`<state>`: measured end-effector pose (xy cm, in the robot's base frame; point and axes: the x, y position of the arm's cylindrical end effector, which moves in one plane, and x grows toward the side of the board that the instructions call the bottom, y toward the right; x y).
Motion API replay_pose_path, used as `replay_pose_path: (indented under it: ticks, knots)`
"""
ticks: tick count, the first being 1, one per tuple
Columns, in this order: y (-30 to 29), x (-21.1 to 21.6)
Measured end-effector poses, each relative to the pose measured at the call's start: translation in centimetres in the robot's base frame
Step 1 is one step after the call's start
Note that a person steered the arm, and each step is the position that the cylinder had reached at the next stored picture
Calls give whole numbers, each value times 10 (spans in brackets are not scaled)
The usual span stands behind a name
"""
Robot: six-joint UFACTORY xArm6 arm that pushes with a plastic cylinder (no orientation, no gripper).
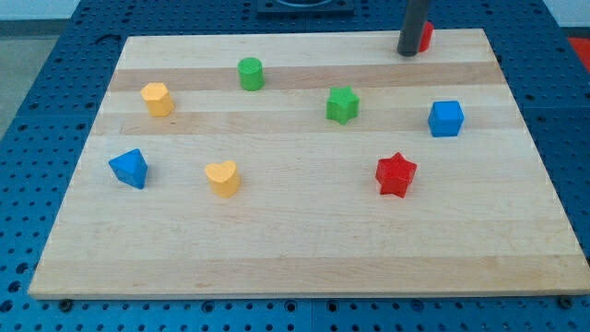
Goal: Slide green circle towards top right
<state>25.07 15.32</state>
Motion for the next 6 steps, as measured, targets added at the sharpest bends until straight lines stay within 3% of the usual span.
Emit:
replay_pose_path:
  ticks: [1, 3, 4, 6]
  knots:
    - [-56, 4]
    - [-185, -52]
    - [-257, -39]
    - [-282, 57]
